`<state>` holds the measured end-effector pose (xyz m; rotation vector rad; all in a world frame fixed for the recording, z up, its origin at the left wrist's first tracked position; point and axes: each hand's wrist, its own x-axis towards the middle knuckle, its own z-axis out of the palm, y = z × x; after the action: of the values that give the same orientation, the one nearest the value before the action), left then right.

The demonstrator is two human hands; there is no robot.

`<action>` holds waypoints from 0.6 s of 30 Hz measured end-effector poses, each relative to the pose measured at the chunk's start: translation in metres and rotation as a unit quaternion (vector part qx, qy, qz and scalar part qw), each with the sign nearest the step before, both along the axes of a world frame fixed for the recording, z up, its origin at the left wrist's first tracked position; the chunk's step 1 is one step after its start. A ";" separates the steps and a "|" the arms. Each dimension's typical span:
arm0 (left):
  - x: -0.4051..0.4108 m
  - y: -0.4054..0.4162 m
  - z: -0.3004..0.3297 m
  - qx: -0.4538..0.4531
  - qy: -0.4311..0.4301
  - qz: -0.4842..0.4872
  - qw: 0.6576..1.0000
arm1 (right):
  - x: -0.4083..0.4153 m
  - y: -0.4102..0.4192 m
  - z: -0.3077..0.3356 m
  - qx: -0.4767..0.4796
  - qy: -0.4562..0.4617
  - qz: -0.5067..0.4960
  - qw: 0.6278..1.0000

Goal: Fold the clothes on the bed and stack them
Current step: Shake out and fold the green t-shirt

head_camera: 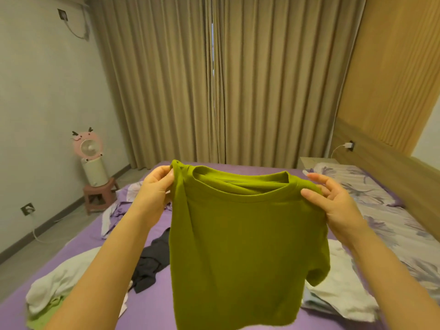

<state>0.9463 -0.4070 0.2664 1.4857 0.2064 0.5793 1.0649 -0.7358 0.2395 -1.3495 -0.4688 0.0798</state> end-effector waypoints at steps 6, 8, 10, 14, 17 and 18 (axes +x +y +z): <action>-0.002 0.006 0.003 -0.017 0.007 0.061 0.998 | 0.008 -0.009 0.005 -0.146 -0.057 -0.001 0.988; -0.001 0.006 0.003 -0.033 0.010 0.062 0.997 | 0.010 -0.010 0.009 -0.148 -0.063 0.004 0.987; 0.001 0.004 0.004 -0.058 -0.004 0.063 0.996 | 0.014 -0.010 0.012 -0.128 -0.054 -0.006 0.990; 0.003 -0.001 0.006 -0.046 -0.007 0.079 0.996 | 0.023 -0.009 0.013 -0.075 -0.049 -0.012 0.996; -0.002 0.001 0.009 0.001 0.017 0.088 0.996 | 0.029 -0.008 0.016 -0.011 -0.035 -0.003 0.999; -0.006 0.003 0.010 0.017 0.025 0.088 0.996 | 0.029 -0.007 0.017 -0.004 -0.037 -0.004 0.999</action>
<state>0.9408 -0.4042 0.2762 1.5251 0.3712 0.6903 1.0944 -0.7430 0.2569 -1.3647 -0.5259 0.0251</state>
